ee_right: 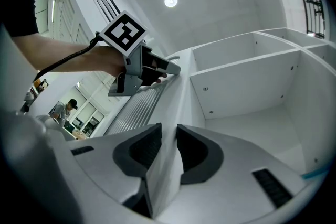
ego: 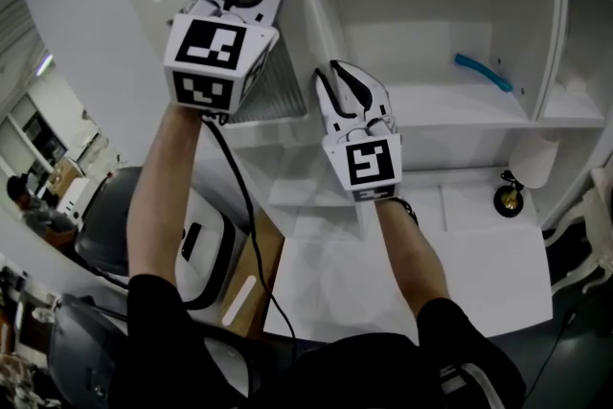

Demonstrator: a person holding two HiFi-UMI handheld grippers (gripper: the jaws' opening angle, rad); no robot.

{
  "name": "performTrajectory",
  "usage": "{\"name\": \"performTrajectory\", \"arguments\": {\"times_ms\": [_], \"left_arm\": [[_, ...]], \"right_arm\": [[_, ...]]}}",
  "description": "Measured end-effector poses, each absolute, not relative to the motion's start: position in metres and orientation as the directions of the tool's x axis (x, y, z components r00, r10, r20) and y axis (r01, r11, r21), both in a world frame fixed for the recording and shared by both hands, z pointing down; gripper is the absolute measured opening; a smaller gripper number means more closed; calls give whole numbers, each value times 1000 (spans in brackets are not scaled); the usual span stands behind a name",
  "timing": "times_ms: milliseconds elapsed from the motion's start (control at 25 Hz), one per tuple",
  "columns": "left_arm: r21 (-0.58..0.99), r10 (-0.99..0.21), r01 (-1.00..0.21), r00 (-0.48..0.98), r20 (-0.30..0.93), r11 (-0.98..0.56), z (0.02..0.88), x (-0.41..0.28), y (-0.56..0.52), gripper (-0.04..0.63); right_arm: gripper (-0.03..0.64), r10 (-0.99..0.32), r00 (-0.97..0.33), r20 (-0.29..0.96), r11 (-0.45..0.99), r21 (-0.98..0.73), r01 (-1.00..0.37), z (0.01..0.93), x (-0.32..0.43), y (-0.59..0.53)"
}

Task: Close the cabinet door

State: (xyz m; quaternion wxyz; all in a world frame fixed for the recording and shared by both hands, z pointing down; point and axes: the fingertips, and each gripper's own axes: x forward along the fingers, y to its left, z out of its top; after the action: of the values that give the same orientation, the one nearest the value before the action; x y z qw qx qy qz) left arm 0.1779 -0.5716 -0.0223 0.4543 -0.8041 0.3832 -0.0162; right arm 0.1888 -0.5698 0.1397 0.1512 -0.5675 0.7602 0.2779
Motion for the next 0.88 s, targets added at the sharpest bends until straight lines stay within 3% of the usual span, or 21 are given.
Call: {"name": "performTrajectory", "arguments": {"times_ms": [440, 520, 600, 880], "left_arm": [[-601, -688, -723, 628, -364, -341, -9, 164, -578, 83], [-540, -701, -750, 616, -359, -382, 7, 153, -579, 83], [-492, -705, -768, 609, -364, -410, 28, 143, -573, 20], [-349, -709, -783, 618, -341, -515, 117, 118, -542, 12]], "right_arm": [[106, -838, -325, -439, 202, 305, -931, 143, 190, -574], [106, -845, -322, -427, 200, 306, -931, 145, 190, -574], [106, -849, -316, -422, 194, 306, -932, 146, 189, -574], [106, -861, -310, -403, 190, 312, -931, 151, 191, -570]]}}
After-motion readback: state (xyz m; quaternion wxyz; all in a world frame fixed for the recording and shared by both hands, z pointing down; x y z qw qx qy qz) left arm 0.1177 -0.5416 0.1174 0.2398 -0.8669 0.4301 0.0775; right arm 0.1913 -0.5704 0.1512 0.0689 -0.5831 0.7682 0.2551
